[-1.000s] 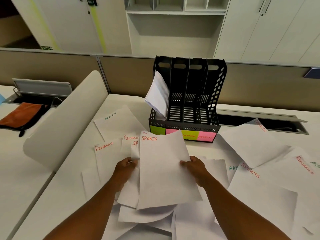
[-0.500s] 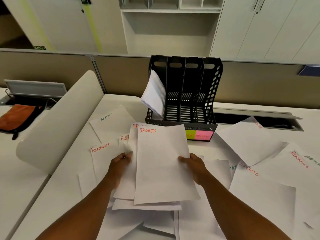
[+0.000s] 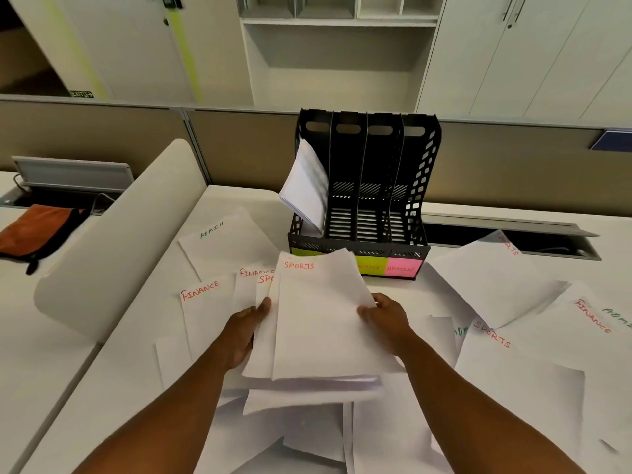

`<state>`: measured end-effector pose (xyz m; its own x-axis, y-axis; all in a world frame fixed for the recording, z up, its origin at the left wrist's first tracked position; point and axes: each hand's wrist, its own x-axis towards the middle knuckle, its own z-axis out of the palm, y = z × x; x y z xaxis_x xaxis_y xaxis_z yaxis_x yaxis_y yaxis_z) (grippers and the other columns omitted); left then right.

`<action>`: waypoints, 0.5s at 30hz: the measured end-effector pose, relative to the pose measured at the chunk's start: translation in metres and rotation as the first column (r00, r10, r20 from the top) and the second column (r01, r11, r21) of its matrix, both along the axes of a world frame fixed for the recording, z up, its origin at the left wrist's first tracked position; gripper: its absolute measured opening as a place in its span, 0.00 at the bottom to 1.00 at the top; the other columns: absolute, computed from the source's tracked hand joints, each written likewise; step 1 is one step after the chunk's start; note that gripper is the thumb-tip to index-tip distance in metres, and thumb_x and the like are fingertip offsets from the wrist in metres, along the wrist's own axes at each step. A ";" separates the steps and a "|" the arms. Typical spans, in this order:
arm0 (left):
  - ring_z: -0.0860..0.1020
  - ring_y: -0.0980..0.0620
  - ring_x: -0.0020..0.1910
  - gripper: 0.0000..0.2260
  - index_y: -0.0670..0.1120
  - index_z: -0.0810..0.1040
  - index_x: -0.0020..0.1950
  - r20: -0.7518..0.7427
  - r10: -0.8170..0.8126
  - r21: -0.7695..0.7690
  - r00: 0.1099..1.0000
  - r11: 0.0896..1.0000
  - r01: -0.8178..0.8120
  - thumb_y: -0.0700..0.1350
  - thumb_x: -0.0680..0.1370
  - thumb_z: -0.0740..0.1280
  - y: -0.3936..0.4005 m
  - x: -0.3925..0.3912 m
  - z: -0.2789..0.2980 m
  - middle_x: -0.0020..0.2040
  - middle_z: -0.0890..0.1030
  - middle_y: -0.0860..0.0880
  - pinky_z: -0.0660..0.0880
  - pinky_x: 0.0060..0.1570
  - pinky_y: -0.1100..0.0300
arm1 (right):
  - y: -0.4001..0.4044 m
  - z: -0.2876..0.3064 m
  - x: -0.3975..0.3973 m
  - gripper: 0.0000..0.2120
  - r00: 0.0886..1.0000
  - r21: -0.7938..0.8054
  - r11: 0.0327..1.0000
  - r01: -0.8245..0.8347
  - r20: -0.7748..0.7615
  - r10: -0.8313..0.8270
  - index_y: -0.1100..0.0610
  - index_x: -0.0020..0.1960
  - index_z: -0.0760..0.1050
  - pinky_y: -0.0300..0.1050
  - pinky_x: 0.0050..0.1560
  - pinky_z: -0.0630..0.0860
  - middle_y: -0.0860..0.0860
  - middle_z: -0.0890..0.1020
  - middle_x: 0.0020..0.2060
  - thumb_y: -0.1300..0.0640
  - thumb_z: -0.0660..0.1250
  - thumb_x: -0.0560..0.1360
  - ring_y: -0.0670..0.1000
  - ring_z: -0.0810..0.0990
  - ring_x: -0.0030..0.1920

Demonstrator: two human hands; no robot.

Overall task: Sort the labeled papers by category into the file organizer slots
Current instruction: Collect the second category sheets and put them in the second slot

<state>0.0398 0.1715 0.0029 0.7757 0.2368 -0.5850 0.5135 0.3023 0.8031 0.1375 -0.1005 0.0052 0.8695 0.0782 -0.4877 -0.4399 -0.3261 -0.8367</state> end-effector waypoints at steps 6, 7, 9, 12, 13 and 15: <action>0.75 0.41 0.59 0.19 0.41 0.73 0.63 -0.243 -0.014 0.369 0.970 0.923 0.106 0.54 0.80 0.62 -0.015 0.004 -0.015 0.62 0.77 0.43 0.73 0.63 0.45 | -0.028 -0.006 -0.003 0.07 1.000 -0.102 0.995 0.008 0.019 -0.007 0.51 0.47 0.77 0.41 0.36 0.77 0.53 0.81 0.44 0.60 0.67 0.71 0.53 0.80 0.40; 0.76 0.41 0.58 0.17 0.41 0.74 0.62 -0.247 -0.016 0.412 0.969 0.903 0.120 0.51 0.80 0.63 -0.017 0.003 -0.017 0.62 0.78 0.42 0.74 0.62 0.46 | -0.032 -0.007 -0.005 0.07 1.000 -0.118 0.993 0.011 0.027 -0.008 0.52 0.46 0.77 0.41 0.35 0.77 0.54 0.81 0.43 0.61 0.67 0.70 0.53 0.79 0.39; 0.77 0.43 0.56 0.16 0.41 0.75 0.62 -0.257 -0.028 0.496 0.966 0.854 0.156 0.48 0.79 0.65 -0.022 0.000 -0.019 0.61 0.79 0.42 0.76 0.60 0.49 | -0.040 -0.011 -0.008 0.07 0.999 -0.165 0.986 0.006 0.032 -0.001 0.54 0.47 0.78 0.44 0.38 0.78 0.54 0.81 0.41 0.61 0.66 0.69 0.55 0.79 0.40; 0.77 0.43 0.57 0.16 0.41 0.75 0.64 -0.259 -0.025 0.549 0.965 0.819 0.168 0.47 0.79 0.66 -0.029 -0.002 -0.022 0.62 0.79 0.42 0.76 0.60 0.50 | -0.047 -0.015 -0.014 0.07 1.000 -0.163 0.987 -0.005 0.012 0.007 0.55 0.45 0.79 0.48 0.39 0.79 0.55 0.81 0.40 0.61 0.66 0.69 0.56 0.79 0.39; 0.77 0.42 0.59 0.16 0.41 0.75 0.64 -0.259 -0.027 0.544 0.966 0.822 0.169 0.46 0.79 0.65 -0.031 -0.002 -0.021 0.63 0.78 0.42 0.75 0.61 0.50 | -0.048 -0.015 -0.015 0.06 1.000 -0.159 0.987 -0.024 0.003 0.025 0.55 0.45 0.79 0.47 0.39 0.79 0.55 0.81 0.40 0.61 0.67 0.69 0.56 0.80 0.39; 0.76 0.43 0.60 0.17 0.42 0.73 0.66 -0.250 -0.042 0.500 0.967 0.850 0.166 0.47 0.80 0.63 -0.035 -0.002 -0.019 0.64 0.77 0.43 0.74 0.62 0.49 | -0.046 -0.014 -0.017 0.05 0.998 -0.141 0.988 -0.069 -0.015 0.067 0.52 0.45 0.79 0.44 0.35 0.79 0.54 0.81 0.40 0.60 0.68 0.69 0.54 0.80 0.38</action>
